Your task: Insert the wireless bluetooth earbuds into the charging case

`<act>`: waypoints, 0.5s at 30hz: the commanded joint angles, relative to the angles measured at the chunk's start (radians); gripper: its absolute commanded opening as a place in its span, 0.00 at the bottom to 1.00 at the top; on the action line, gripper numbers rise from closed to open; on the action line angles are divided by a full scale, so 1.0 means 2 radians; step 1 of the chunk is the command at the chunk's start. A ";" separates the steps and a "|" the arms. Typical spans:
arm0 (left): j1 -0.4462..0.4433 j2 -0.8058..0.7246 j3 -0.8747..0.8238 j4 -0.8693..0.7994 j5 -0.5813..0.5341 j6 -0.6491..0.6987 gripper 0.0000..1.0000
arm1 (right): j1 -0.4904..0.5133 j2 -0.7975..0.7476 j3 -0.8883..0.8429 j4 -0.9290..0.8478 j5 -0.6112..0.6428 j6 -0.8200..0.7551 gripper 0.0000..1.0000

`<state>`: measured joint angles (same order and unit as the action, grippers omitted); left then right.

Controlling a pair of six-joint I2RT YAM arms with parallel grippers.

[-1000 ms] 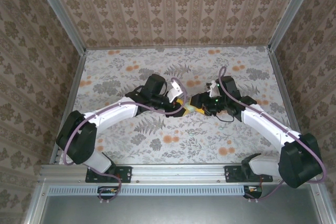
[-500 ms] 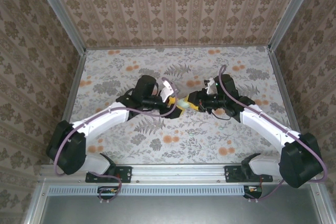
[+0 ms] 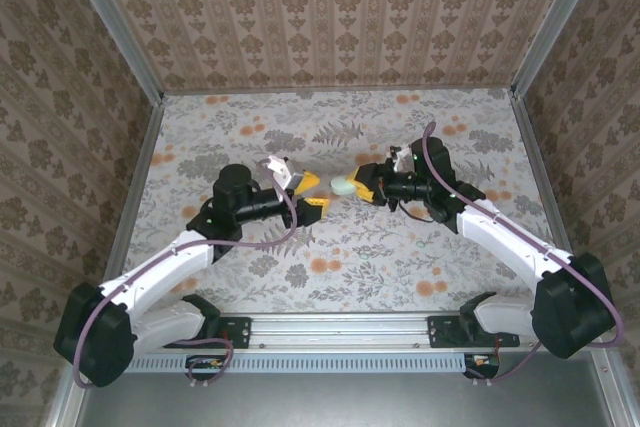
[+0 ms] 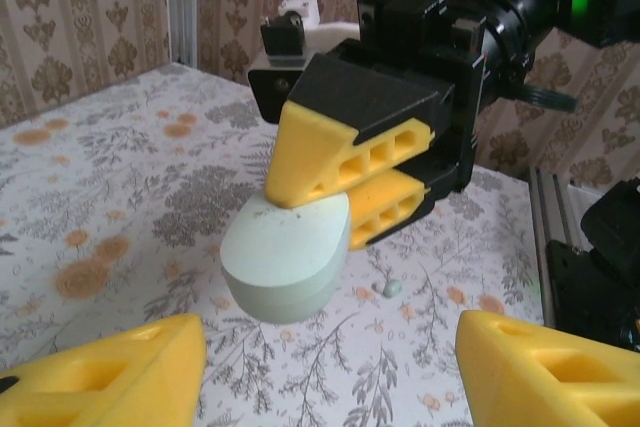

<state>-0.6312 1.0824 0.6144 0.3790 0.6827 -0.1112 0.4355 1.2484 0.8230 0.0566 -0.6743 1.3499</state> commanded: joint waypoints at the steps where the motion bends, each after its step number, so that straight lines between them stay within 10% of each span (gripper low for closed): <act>1: 0.003 0.017 -0.001 0.071 0.016 -0.034 0.68 | 0.012 -0.007 0.021 0.035 -0.016 0.039 0.19; 15: 0.010 0.059 0.002 0.145 0.036 -0.076 0.59 | 0.023 -0.019 0.037 0.037 -0.018 0.053 0.19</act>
<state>-0.6197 1.1988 0.6144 0.6064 0.7204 -0.2340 0.4759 1.2400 0.8639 0.1074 -0.6876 1.4216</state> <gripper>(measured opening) 0.595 0.259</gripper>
